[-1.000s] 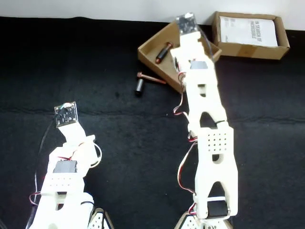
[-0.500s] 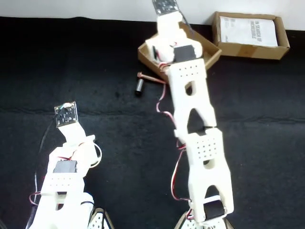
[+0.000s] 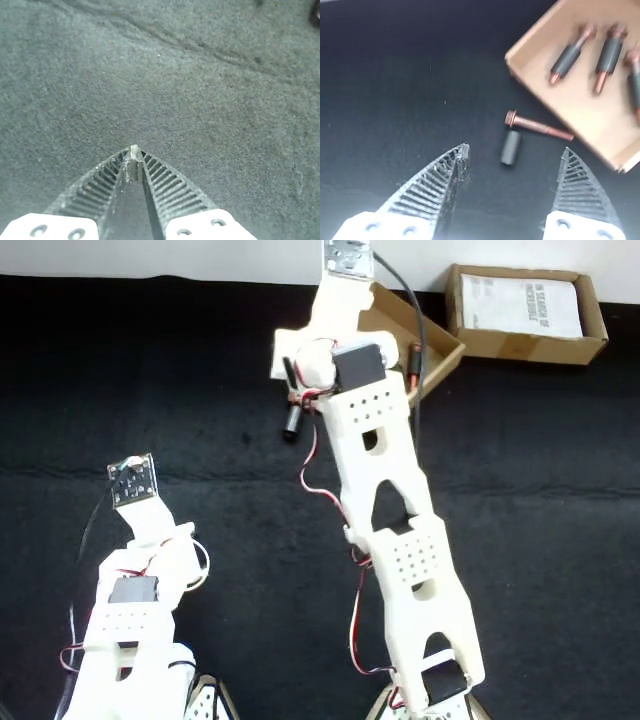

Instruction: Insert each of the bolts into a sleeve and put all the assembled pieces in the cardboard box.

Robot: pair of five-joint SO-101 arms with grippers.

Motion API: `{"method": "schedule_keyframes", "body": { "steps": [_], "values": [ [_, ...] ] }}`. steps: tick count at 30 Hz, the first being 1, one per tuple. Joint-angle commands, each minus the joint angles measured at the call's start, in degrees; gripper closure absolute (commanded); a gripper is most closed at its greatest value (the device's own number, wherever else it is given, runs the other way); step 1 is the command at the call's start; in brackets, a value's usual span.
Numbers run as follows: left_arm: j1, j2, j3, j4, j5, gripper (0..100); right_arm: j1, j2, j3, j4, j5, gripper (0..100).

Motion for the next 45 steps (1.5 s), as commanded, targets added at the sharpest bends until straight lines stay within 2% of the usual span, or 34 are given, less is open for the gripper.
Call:
{"method": "schedule_keyframes", "body": {
  "steps": [1,10,28,31,45],
  "values": [
    [-0.66,-0.31,-0.57,-0.62,-0.18,99,-1.80,-4.18,5.05,-0.04,-2.81,73.8],
    [-0.75,-0.31,-0.57,-0.62,-0.18,99,-4.70,-4.18,14.99,-3.03,-2.90,73.8],
    [-0.84,-0.31,-0.57,-0.62,-0.26,99,-4.44,-4.18,34.24,-23.60,-2.55,73.8],
    [-0.84,-0.31,-0.57,-0.62,-0.35,99,-4.35,-4.18,36.70,-26.95,-0.62,73.8],
    [-2.24,-0.31,-0.57,-0.62,-0.18,99,-1.10,-4.09,50.15,-40.40,-0.18,73.9]
  ]
}}
